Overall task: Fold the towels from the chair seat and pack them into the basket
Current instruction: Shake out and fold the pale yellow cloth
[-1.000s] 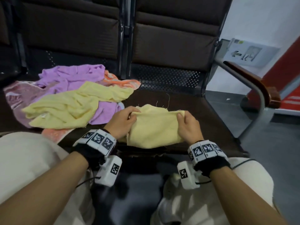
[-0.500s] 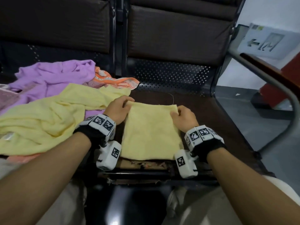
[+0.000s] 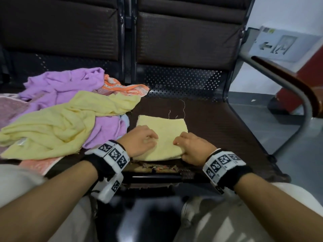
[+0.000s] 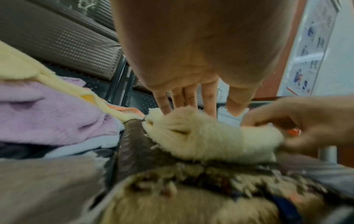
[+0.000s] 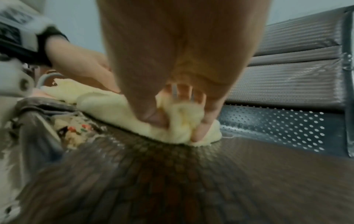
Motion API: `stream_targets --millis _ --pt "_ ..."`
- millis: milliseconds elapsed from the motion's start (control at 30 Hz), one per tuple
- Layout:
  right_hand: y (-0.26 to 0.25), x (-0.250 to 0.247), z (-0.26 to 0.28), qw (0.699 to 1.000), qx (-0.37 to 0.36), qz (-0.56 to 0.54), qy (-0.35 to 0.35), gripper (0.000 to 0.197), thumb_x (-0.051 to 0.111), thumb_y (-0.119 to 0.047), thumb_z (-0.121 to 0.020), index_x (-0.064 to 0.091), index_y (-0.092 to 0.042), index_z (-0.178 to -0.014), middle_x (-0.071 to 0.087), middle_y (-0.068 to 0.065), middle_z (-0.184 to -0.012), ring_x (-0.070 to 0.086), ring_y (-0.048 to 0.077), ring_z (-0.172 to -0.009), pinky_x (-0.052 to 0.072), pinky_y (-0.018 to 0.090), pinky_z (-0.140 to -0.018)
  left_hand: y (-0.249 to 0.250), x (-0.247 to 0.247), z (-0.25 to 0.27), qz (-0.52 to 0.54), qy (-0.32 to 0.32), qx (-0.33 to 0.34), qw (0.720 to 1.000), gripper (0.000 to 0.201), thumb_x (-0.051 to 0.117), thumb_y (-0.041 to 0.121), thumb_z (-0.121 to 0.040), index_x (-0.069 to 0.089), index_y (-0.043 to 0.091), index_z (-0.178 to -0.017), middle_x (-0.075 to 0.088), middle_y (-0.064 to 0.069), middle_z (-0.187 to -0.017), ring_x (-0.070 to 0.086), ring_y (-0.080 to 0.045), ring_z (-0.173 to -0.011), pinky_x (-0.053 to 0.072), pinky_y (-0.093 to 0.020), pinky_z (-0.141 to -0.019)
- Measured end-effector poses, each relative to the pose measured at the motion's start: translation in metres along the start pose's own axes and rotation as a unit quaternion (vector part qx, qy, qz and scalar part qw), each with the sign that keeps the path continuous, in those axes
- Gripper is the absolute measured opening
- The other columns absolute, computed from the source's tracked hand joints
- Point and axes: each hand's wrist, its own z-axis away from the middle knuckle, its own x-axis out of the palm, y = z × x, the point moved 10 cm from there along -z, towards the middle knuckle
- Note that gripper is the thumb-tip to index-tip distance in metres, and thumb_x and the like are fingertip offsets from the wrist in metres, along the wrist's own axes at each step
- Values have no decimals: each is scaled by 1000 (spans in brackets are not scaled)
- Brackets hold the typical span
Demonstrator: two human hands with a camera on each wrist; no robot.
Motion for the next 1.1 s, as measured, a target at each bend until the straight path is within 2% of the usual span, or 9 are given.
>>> stream_targets --millis 133,233,333,400,500,700,833,900,1100 --pt "-1 -26 7 995 30 -65 74 30 49 -12 -87 60 -20 -114 62 7 -114 56 30 -108 46 37 -90 -1 17 17 -160 -64 0 985 68 54 59 -83 40 23 -138 41 4 -136 36 -15 -127 33 -34 -106" --pt "4 -28 18 995 42 -69 62 25 46 -15 -88 60 -18 -108 64 8 -109 58 30 -103 48 40 -87 2 11 25 -216 -66 18 974 50 57 41 -86 45 25 -132 46 8 -134 41 -14 -124 37 -33 -101" --pt "3 -24 24 995 23 -88 47 19 46 -13 -90 59 -10 -104 62 9 -105 57 29 -102 47 36 -85 9 -5 28 -169 -34 6 985 8 48 24 -89 52 21 -96 60 -4 -105 57 -26 -100 47 -38 -83" --pt "0 -19 25 994 5 -107 37 30 59 -16 -86 55 -12 -116 57 3 -116 54 22 -110 44 32 -92 11 -14 25 -126 -19 -10 992 6 46 19 -90 46 15 -86 60 -11 -93 57 -29 -86 47 -36 -73" --pt "1 -10 23 994 16 -106 1 62 78 -26 -75 46 -20 -128 52 -3 -121 51 16 -109 44 30 -94 5 -21 17 -62 -25 -24 998 13 46 13 -92 54 3 -97 62 -14 -98 56 -27 -88 43 -34 -75" --pt "36 -35 0 975 79 -200 56 14 64 -21 -80 58 -27 -91 60 -6 -84 58 16 -83 39 20 -59 -12 -25 -2 10 -104 -58 993 8 49 12 -92 54 11 -87 55 4 -82 52 -10 -75 35 -16 -54" --pt "56 -27 -21 944 133 -299 38 11 61 -24 -85 56 -31 -79 59 -8 -84 58 16 -86 44 26 -64 -41 -26 -15 88 -111 -141 980 12 46 15 -95 46 14 -107 54 1 -90 57 -11 -72 46 -15 -44" --pt "63 -20 -32 936 161 -310 37 4 60 -24 -86 61 -26 -89 63 -2 -93 60 19 -92 48 29 -71 -53 -24 -21 46 -113 -155 980 19 44 18 -96 42 14 -115 56 -3 -93 57 -14 -67 45 -21 -46" --pt "93 2 -41 917 305 -255 35 29 61 -39 -82 59 -16 -99 55 4 -96 54 22 -86 46 29 -69 -69 -15 -42 -59 -106 -132 984 30 42 28 -99 48 5 -117 47 -2 -85 52 -22 -83 32 -28 -65"
